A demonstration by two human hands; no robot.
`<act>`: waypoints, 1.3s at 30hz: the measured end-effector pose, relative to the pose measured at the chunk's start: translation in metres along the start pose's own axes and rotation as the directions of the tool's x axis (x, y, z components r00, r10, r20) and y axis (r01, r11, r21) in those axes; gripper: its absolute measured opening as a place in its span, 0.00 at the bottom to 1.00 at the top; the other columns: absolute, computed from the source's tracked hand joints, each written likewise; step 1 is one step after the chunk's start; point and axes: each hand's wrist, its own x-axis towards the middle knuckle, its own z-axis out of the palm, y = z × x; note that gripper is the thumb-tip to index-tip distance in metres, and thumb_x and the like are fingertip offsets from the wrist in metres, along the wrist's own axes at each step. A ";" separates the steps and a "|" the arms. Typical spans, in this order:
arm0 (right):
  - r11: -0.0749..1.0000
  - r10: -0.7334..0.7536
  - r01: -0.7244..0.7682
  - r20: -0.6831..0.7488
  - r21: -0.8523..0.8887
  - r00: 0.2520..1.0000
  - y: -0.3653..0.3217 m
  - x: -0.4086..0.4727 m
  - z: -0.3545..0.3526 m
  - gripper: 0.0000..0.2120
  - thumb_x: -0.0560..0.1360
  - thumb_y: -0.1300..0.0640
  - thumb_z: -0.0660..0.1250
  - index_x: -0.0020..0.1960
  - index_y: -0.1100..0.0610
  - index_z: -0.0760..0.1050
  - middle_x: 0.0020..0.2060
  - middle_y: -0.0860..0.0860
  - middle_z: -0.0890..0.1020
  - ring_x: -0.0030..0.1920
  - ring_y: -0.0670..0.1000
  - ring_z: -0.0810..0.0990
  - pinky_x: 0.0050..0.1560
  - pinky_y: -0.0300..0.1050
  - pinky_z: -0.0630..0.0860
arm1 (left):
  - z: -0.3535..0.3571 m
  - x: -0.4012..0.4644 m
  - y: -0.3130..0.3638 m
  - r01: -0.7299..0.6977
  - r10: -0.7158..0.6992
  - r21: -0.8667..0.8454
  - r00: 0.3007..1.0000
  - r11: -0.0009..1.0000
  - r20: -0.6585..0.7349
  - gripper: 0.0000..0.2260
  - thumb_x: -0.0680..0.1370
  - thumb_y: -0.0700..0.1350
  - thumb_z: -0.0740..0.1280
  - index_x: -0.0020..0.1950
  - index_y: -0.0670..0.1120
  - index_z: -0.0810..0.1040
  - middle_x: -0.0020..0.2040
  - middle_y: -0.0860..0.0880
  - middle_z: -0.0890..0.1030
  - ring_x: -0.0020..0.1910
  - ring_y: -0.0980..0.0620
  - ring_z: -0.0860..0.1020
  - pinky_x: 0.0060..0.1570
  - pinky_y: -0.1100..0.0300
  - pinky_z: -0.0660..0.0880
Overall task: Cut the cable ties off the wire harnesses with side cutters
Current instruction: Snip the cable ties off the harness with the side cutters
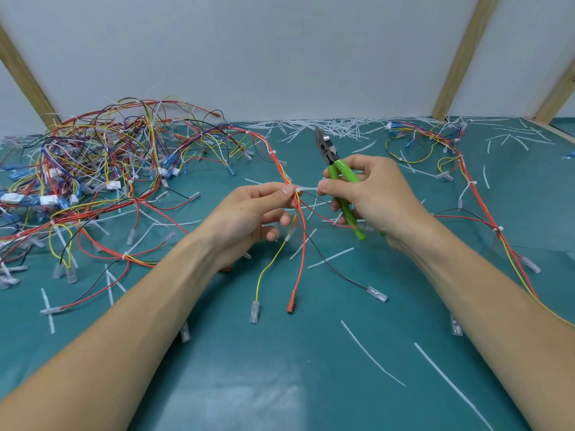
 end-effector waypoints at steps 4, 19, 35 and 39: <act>0.991 -0.117 0.108 -0.132 -0.078 0.984 -0.001 0.001 -0.002 0.07 0.74 0.60 0.77 0.46 0.55 0.80 0.36 0.53 0.86 0.29 0.48 0.79 0.31 0.47 0.79 | -0.002 0.001 0.000 -0.018 0.017 -0.005 0.997 1.000 -0.074 0.05 0.76 0.49 0.70 0.49 0.48 0.82 0.42 0.52 0.83 0.31 0.57 0.78 0.24 0.66 0.69; 0.983 -0.166 0.172 0.090 -0.070 0.982 0.004 -0.008 0.009 0.08 0.76 0.68 0.71 0.47 0.57 0.78 0.43 0.50 0.88 0.31 0.50 0.80 0.35 0.53 0.81 | -0.002 0.003 -0.006 -0.132 0.148 0.082 0.964 0.988 -0.222 0.06 0.77 0.48 0.72 0.52 0.48 0.85 0.43 0.54 0.85 0.37 0.56 0.81 0.33 0.65 0.75; 0.982 -0.187 0.187 0.031 0.007 0.982 0.014 -0.004 0.012 0.05 0.76 0.60 0.75 0.45 0.56 0.80 0.31 0.47 0.83 0.29 0.50 0.80 0.34 0.50 0.79 | 0.001 0.002 -0.008 -0.217 0.228 0.095 0.967 0.971 -0.115 0.08 0.78 0.44 0.70 0.54 0.44 0.84 0.41 0.49 0.84 0.39 0.55 0.81 0.37 0.62 0.79; 0.987 -0.162 0.162 0.045 0.014 0.986 0.013 -0.003 0.011 0.04 0.76 0.60 0.75 0.46 0.56 0.80 0.33 0.50 0.84 0.30 0.50 0.81 0.34 0.52 0.80 | 0.001 0.002 -0.007 -0.214 0.225 0.093 0.966 0.972 -0.125 0.13 0.73 0.49 0.72 0.53 0.43 0.84 0.40 0.50 0.84 0.38 0.54 0.81 0.34 0.63 0.77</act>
